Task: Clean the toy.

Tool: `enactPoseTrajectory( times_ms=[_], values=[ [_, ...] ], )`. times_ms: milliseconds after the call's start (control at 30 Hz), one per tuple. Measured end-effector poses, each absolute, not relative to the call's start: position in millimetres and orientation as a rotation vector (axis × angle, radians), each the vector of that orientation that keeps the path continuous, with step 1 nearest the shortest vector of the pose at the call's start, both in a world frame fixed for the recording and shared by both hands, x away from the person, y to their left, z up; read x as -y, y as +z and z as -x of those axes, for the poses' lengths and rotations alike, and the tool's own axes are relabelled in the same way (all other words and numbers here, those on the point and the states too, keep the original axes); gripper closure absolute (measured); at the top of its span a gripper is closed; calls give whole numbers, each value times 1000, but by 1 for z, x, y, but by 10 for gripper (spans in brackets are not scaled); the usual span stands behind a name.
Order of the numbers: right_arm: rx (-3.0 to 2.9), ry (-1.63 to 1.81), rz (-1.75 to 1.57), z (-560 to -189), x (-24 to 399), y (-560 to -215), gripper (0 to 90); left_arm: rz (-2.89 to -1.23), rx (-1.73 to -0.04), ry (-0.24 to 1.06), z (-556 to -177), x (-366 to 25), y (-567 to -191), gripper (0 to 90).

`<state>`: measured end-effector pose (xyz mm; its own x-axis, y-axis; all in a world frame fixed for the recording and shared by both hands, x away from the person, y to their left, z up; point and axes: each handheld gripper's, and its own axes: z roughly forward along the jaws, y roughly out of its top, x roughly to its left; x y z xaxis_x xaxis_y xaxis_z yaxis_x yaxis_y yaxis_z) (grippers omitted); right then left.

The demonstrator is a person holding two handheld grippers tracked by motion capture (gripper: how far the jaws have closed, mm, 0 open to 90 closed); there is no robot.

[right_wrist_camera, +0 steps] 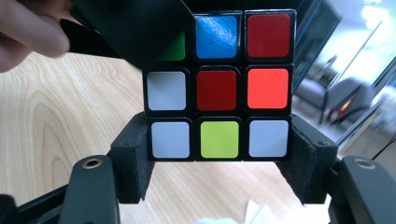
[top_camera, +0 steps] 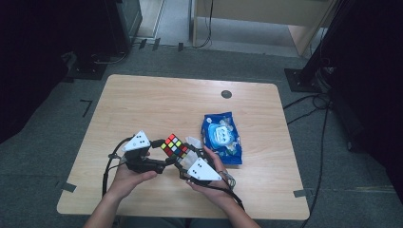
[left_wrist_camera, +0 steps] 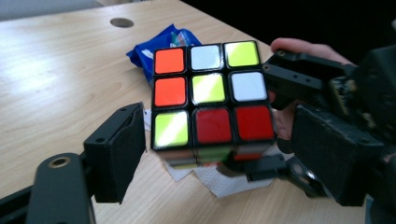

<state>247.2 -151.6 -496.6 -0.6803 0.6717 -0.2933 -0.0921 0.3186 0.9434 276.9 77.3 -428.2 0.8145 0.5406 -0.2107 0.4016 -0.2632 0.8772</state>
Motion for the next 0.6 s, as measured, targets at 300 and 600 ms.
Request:
enactPoseTrajectory(
  times_ms=[300,600],
  values=[
    [-1851,1600,-838,-257,177,-485,349,-1780,-741,300,-274,-91,-435,154],
    [-1737,1774,-978,-245,174,-459,348,-1855,-738,453,-267,-64,-457,155]
  ],
)
